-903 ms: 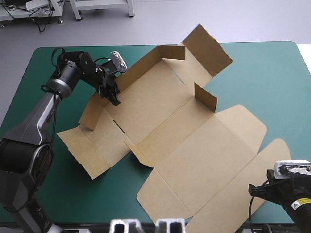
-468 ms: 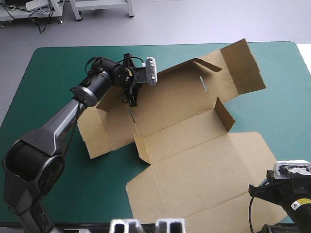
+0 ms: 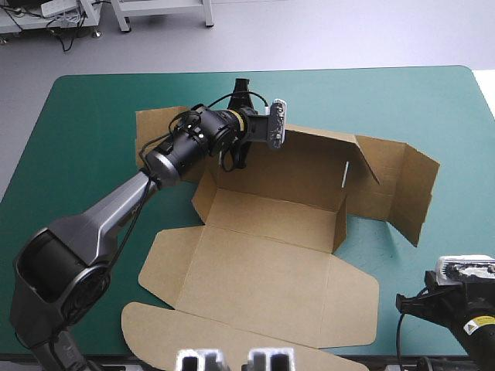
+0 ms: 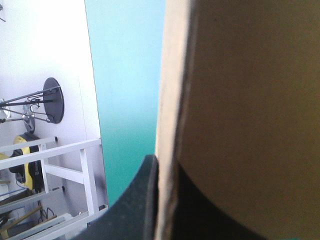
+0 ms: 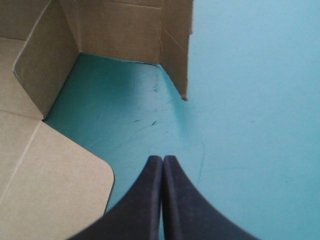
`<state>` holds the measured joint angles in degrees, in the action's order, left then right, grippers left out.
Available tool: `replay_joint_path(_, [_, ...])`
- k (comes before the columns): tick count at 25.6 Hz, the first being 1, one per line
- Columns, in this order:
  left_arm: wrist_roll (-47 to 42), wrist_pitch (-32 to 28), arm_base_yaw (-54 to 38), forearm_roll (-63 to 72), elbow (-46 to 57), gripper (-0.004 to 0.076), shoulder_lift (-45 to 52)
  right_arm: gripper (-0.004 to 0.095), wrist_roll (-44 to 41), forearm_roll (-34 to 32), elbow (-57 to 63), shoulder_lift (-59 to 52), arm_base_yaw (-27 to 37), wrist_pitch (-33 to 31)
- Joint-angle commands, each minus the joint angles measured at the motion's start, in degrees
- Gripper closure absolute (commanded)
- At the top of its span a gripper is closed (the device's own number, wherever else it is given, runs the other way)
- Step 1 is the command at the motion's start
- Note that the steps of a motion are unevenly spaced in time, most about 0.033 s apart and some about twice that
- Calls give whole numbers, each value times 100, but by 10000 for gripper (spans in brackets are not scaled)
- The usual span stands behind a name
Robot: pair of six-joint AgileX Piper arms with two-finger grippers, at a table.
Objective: Fold the box
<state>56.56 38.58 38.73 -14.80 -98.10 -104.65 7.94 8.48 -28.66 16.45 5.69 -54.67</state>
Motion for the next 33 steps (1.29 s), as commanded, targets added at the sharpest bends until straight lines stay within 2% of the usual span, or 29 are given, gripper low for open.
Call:
replay_joint_path(1, [-779, -53, 271, -767, -186, 734, 533, 927, 28, 37, -364, 57, 0, 287])
replay_joint_path(5, [-1456, 158, 454, -1291, -182, 734, 803, 926, 28, -4, -833, 79, 0, 226])
replay_joint_path(12, [-1737, 213, 549, -1411, -72, 734, 1292, 927, 28, -4, -1684, 498, 0, 201])
replay_joint_path(16, [-1737, -155, 549, -1685, 608, 734, 1578, 927, 28, 22, -2022, 909, 0, 201])
replay_joint_path(19, [-2179, -591, 560, -2103, 1353, 734, 1827, 927, 28, 143, -2298, 1246, 0, 235])
replay_joint_path(23, [-3404, -1225, 693, -3353, 2231, 734, 2144, 927, 28, 307, -2641, 1717, 0, 247])
replay_joint_path(24, [-4251, -1299, 837, -4214, 2581, 734, 2245, 928, 28, 393, -2827, 1990, 0, 247])
replay_joint_path(25, [-4731, -1299, 923, -4717, 2763, 734, 2291, 928, 60, 456, -2908, 2102, 0, 247])
replay_joint_path(26, [-5541, -1227, 1064, -5592, 3080, 734, 2348, 928, 71, 595, -3117, 2371, 0, 272])
replay_joint_path(30, [-7888, -727, 1456, -8120, 3973, 734, 2348, 927, 335, 1093, -3785, 3105, 0, 294])
replay_joint_path(32, [-8666, -413, 1579, -8745, 4331, 734, 2348, 928, 399, 1290, -4128, 3470, 0, 268])
replay_joint_path(33, [-8786, -304, 1631, -8730, 4438, 734, 2348, 928, 459, 1397, -4316, 3712, 0, 208])
